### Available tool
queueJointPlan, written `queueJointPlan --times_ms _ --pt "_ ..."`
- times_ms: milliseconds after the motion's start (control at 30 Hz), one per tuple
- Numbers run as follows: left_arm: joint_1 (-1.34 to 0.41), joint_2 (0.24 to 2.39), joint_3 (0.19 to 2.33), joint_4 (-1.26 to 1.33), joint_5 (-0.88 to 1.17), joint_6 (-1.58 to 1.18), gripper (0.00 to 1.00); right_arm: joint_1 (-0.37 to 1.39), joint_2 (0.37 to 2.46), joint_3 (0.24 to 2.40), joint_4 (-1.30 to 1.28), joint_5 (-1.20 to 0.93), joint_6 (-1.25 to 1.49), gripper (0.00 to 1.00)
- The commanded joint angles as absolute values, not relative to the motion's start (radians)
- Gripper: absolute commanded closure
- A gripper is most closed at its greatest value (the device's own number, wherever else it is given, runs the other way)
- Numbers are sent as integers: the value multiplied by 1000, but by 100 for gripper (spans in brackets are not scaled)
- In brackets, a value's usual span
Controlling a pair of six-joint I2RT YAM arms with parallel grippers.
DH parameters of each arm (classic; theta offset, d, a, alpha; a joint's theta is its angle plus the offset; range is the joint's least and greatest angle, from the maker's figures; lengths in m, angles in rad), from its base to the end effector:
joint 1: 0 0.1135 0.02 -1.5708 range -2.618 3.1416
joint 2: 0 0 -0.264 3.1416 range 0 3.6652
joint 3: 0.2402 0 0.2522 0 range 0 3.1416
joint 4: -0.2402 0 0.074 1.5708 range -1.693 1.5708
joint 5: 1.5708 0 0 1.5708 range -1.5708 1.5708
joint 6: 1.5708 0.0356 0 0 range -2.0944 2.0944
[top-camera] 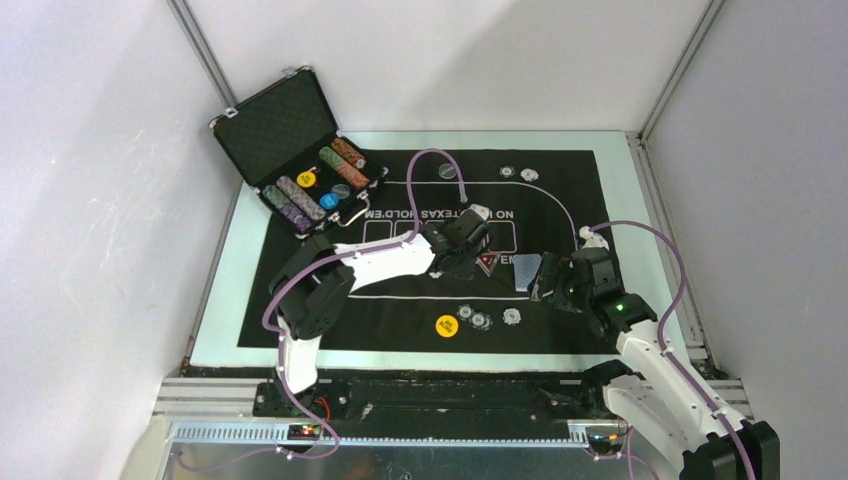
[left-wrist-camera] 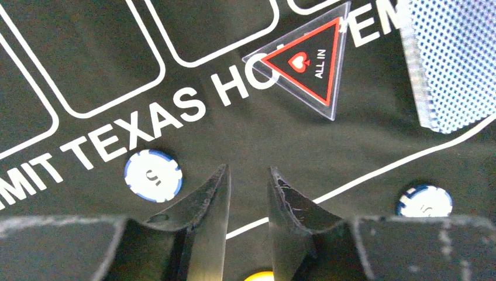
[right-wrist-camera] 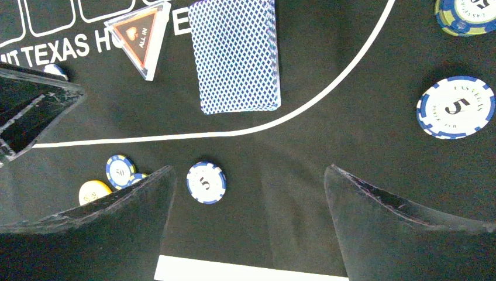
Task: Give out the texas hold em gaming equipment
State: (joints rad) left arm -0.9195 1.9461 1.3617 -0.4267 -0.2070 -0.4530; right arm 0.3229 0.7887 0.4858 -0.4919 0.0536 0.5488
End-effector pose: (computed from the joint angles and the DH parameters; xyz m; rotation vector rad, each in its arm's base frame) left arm 0.2556 -0.3232 0.1818 0.5192 2.5172 -0.2614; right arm 0.1546 0.0497 0.2068 0.2958 2.3749 0.3548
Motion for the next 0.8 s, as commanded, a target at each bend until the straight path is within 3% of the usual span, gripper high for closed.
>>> queueJointPlan --times_ms 0,100,200,333,533,767 --pt "-925 1865 1351 -391 -228 -470 65 317 772 480 -467 75 550 0" --pt "-925 1866 1355 -409 -244 -472 59 317 774 480 -466 75 551 1" --pt "-917 1852 1335 -405 -274 -478 39 316 775 480 -469 77 551 0" --pt "-891 1826 1287 -387 -290 -510 20 317 777 480 -469 77 549 1" --pt "-836 1836 1231 -376 -276 -554 17 316 783 480 -467 78 549 0" --pt "-817 1891 1219 -380 -270 -588 21 316 791 480 -464 78 549 0"
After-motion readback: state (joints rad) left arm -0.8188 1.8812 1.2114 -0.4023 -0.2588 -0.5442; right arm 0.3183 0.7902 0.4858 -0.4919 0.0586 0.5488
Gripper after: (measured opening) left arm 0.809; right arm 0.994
